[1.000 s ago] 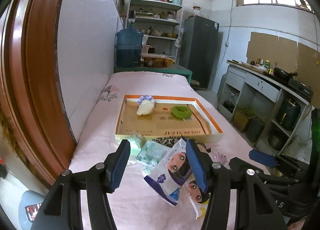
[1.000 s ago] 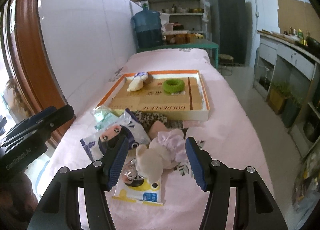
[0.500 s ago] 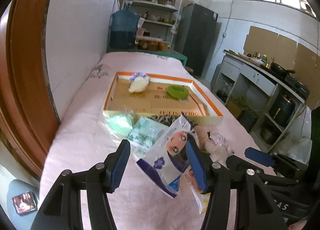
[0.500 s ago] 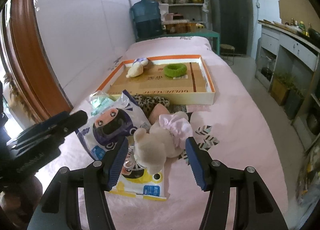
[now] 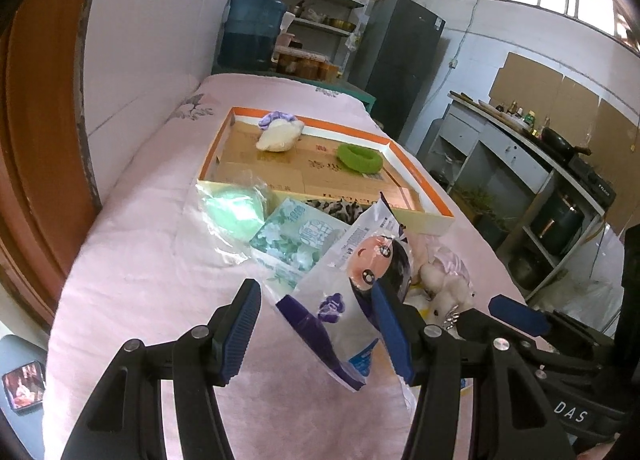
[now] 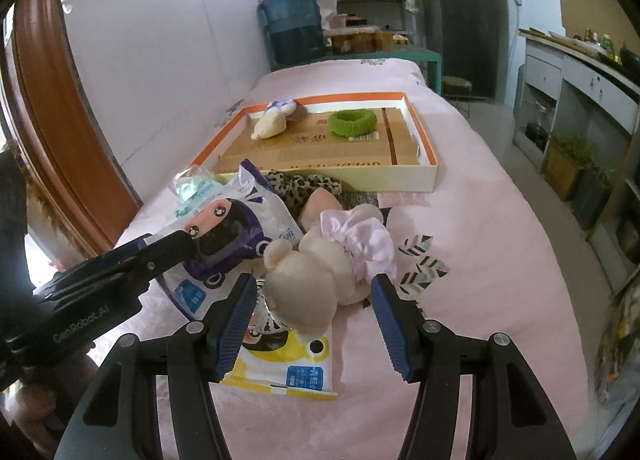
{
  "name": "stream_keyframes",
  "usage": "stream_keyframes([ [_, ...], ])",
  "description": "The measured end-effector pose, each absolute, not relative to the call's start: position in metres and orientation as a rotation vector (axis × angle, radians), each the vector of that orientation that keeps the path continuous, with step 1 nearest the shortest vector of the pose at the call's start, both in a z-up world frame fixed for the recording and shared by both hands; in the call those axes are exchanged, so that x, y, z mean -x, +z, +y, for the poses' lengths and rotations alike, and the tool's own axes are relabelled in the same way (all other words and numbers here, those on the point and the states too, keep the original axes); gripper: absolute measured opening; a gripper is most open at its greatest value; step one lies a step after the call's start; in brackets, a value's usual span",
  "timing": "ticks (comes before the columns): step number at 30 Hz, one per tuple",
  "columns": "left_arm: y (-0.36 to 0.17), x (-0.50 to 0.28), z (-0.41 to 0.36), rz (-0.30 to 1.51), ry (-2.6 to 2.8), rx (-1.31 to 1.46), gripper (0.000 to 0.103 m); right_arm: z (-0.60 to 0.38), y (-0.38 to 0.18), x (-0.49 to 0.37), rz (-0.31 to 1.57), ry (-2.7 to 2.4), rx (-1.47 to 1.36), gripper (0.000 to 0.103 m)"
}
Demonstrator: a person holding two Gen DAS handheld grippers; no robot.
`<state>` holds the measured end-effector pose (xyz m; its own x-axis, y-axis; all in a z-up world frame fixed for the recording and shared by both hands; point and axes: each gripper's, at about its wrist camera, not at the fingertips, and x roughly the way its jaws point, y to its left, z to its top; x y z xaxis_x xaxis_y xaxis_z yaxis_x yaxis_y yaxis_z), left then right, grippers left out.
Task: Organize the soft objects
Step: 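Grasp the white cartoon-face packaged bag with the left gripper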
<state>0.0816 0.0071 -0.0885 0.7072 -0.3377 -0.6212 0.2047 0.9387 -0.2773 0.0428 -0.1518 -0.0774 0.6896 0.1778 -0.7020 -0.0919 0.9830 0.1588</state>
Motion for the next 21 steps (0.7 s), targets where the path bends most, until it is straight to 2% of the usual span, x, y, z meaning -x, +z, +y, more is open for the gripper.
stream_keyframes([
  [16,-0.091,-0.077,-0.007,0.722,-0.381,0.204,0.04,-0.153,-0.082,-0.044,0.806,0.152,-0.126,0.061],
  [19,-0.09,-0.074,-0.008,0.716,-0.407,0.212,0.031,-0.155,-0.083,-0.044,0.807,0.148,-0.135,0.061],
  [21,-0.089,-0.07,-0.01,0.7,-0.419,0.207,0.022,-0.156,-0.084,-0.044,0.809,0.147,-0.141,0.061],
])
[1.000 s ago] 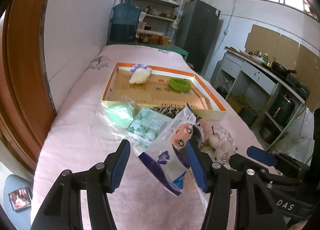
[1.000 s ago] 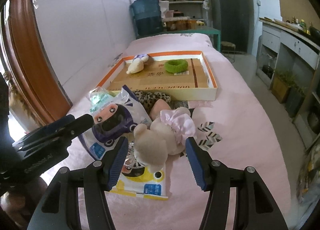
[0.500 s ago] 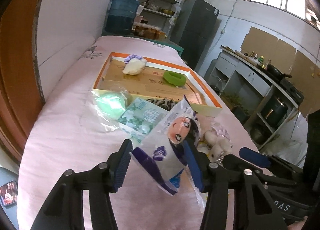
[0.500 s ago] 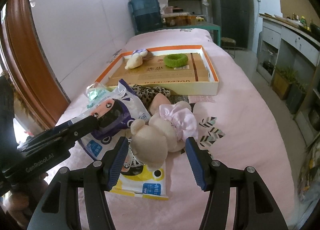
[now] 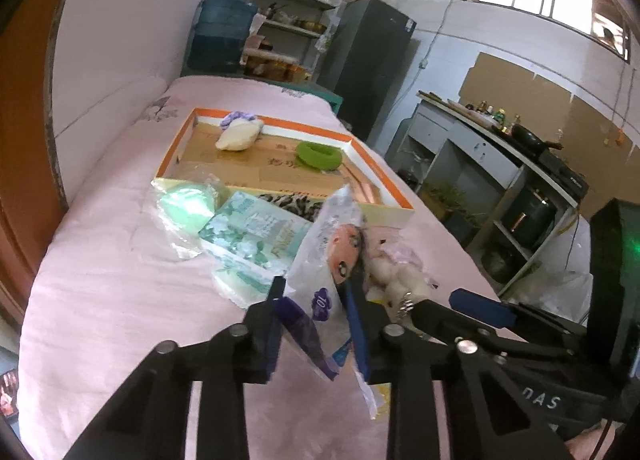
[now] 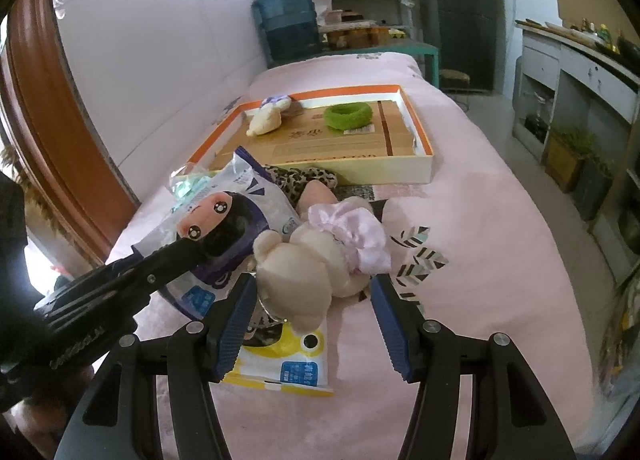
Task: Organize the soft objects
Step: 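Grasp the white cartoon-face packaged bag with the left gripper, then grasp the beige plush bear with pink bow with the right gripper while the left holds the bag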
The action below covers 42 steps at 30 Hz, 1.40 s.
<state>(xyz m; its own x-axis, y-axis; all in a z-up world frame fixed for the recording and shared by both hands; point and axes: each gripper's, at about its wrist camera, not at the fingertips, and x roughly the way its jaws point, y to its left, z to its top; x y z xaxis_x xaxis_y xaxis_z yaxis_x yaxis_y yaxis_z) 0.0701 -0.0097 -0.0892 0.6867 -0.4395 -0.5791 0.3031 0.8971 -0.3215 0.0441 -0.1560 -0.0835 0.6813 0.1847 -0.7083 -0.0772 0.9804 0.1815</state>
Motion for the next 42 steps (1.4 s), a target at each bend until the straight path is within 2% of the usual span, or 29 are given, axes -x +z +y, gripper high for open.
stream_keyframes([
  [1,-0.088,-0.068,-0.01,0.69,-0.422,0.202,0.016,-0.157,-0.084,-0.043,0.809,0.147,-0.143,0.061],
  [8,-0.081,-0.055,-0.018,0.641,-0.446,0.177,0.009,-0.157,-0.087,-0.04,0.827,0.162,-0.158,0.061],
  [16,-0.057,-0.04,-0.012,0.548,-0.46,0.196,0.009,-0.155,-0.091,-0.045,0.854,0.197,-0.217,0.061],
  [24,-0.053,-0.036,-0.014,0.538,-0.456,0.178,0.009,-0.153,-0.099,-0.051,0.871,0.214,-0.259,0.061],
  [25,-0.053,-0.036,-0.014,0.539,-0.457,0.176,0.009,-0.154,-0.099,-0.05,0.87,0.219,-0.267,0.052],
  [26,-0.053,-0.036,-0.014,0.541,-0.455,0.175,0.009,-0.155,-0.1,-0.05,0.871,0.232,-0.28,0.036],
  [32,-0.056,-0.038,-0.013,0.546,-0.449,0.18,0.009,-0.158,-0.095,-0.047,0.862,0.235,-0.285,0.033],
  [42,-0.05,-0.035,-0.011,0.53,-0.444,0.18,0.009,-0.157,-0.068,-0.032,0.768,0.231,-0.222,0.032],
])
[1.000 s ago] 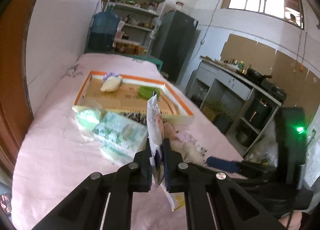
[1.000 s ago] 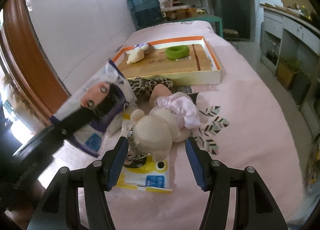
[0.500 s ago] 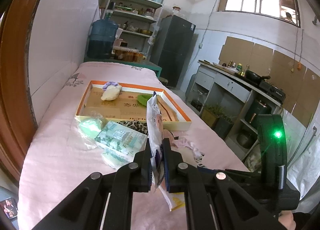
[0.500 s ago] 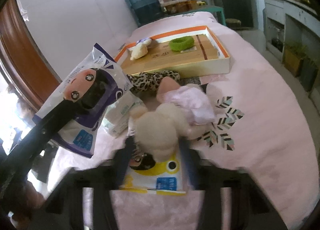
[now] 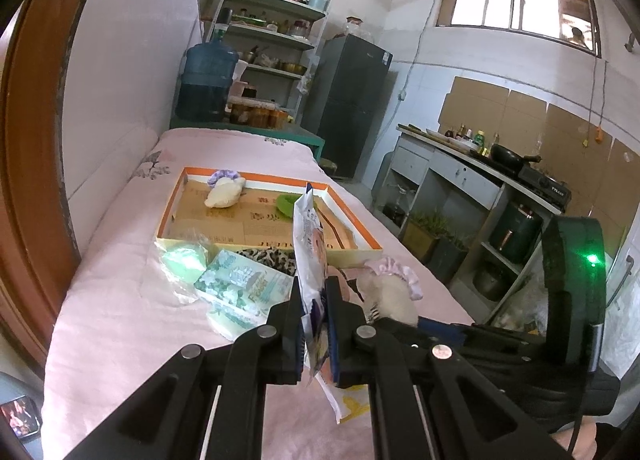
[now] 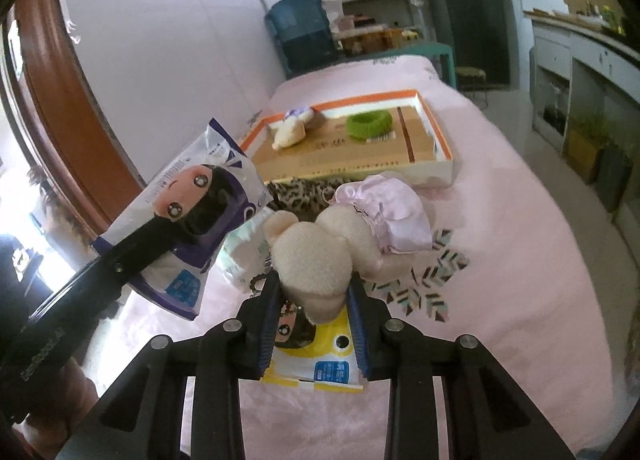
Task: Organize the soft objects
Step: 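Grasp the beige plush bear with pink bow with the right gripper while the left holds the bag, then carry bag and bear into the tray while both grippers open to release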
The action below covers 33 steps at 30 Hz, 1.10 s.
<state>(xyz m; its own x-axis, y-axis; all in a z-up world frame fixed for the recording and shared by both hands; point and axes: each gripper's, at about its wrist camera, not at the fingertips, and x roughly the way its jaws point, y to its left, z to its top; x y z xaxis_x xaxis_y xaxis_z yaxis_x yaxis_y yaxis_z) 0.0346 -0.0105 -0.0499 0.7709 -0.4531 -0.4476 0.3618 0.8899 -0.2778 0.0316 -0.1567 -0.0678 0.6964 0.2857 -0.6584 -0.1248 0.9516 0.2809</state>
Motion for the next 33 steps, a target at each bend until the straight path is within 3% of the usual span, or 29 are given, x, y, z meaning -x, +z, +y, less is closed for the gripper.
stream_keyframes([
  [33,-0.019,-0.1,-0.005,0.615,-0.33,0.195,0.009,-0.187,-0.029,-0.078,0.764,0.238,-0.165,0.033],
])
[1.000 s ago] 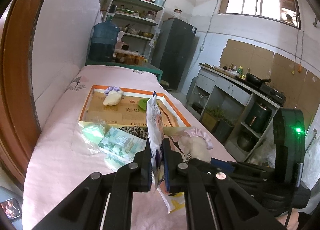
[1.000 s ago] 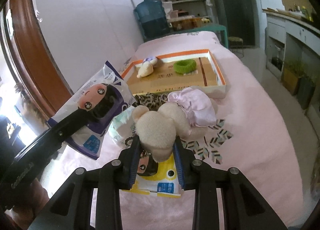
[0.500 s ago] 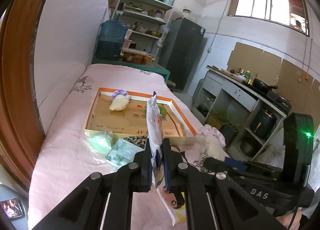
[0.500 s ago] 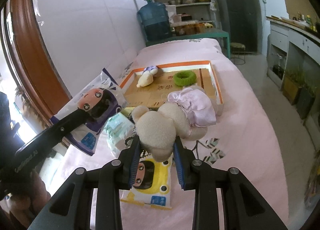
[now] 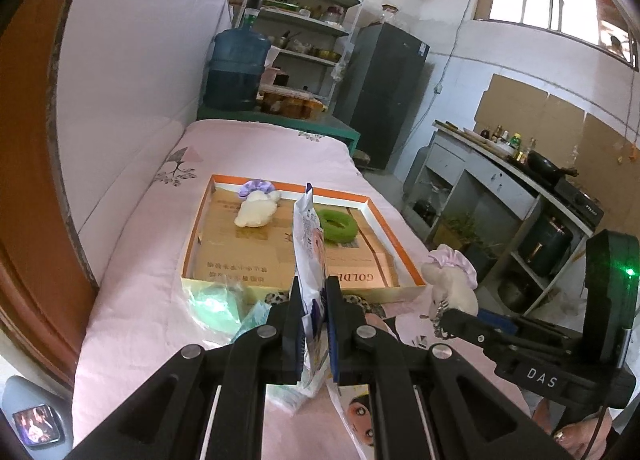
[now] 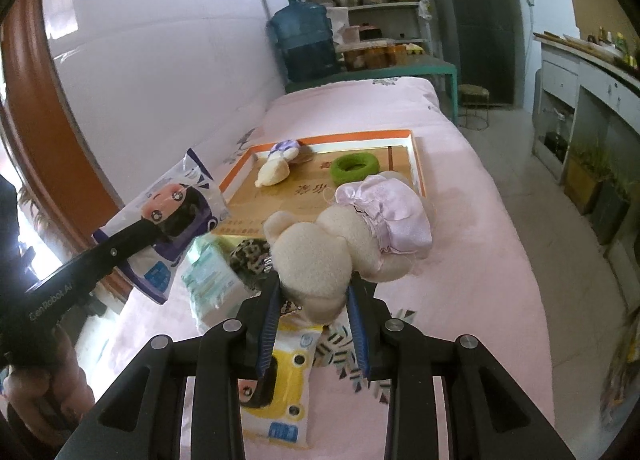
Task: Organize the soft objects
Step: 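Carry bag and bear into the tray while both grippers open to release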
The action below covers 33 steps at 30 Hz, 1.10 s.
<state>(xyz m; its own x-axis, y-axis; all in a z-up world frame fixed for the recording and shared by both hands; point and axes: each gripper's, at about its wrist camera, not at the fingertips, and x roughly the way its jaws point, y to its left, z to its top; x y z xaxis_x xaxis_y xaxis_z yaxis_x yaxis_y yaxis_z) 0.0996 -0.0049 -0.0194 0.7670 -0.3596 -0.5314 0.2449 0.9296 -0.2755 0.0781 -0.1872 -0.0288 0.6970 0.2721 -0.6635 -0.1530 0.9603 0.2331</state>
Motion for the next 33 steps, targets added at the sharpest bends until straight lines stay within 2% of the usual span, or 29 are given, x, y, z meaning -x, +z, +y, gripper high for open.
stream_keyframes([
  [33,-0.037,-0.202,-0.03,0.682,-0.322,0.219,0.009,-0.188,-0.051,-0.18,0.791,0.311,-0.163,0.033],
])
